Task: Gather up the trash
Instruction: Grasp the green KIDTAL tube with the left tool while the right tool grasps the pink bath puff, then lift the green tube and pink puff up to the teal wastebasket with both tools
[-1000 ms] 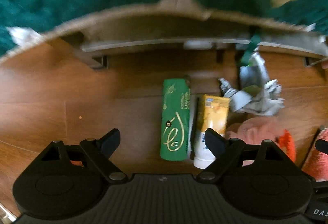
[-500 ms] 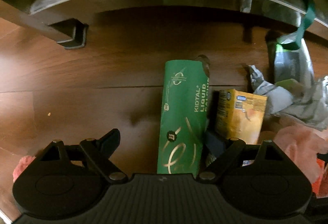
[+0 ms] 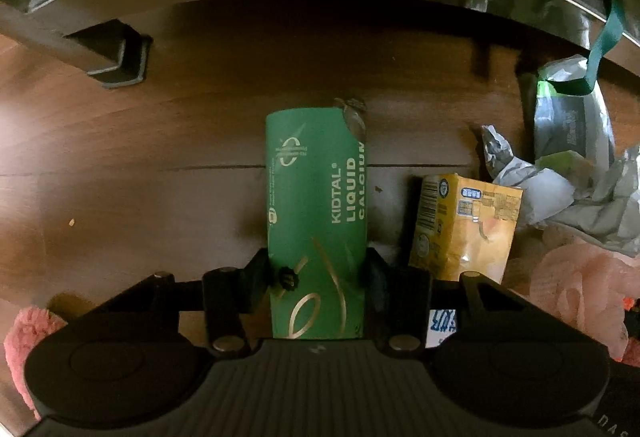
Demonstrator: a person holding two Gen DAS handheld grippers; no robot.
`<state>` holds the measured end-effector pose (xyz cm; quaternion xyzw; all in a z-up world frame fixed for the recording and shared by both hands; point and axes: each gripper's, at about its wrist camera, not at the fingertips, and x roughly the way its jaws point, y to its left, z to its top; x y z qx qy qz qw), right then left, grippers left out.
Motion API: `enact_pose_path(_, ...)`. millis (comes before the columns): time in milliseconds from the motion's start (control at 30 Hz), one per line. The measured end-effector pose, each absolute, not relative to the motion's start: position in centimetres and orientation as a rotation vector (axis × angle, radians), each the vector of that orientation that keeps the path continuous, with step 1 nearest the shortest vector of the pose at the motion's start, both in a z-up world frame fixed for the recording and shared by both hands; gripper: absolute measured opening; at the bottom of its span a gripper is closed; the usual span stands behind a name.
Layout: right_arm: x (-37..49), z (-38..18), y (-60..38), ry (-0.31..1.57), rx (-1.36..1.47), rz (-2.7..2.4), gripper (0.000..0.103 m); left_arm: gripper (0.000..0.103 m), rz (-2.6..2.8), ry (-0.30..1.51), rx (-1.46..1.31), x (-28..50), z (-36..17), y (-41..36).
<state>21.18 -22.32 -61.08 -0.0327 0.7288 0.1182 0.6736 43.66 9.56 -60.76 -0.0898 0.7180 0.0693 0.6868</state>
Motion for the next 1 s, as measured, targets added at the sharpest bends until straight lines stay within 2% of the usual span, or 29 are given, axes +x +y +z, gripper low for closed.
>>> enact_pose_path(133,20.8,-59.8,-22.6,1.623,-0.076,0.249,0.034,0.049,0.18,1.607,-0.198,43.5,-59.4,9.2)
enact_pose_path(400,19.8,-54.5,-23.1,1.596,-0.036,0.225,0.032,0.048,0.224,1.567,-0.256,42.5,-54.8,9.2)
enact_pose_path(733,17.4,-43.6,-24.4,1.465,0.011,0.262,0.032,0.048,0.249,1.406,-0.314,38.5,-42.1,8.7)
enact_pose_path(1000,15.2,-32.6,-25.2,1.269,0.014,0.359,0.031,0.048,0.225,1.241,-0.362,33.8,-31.4,8.7)
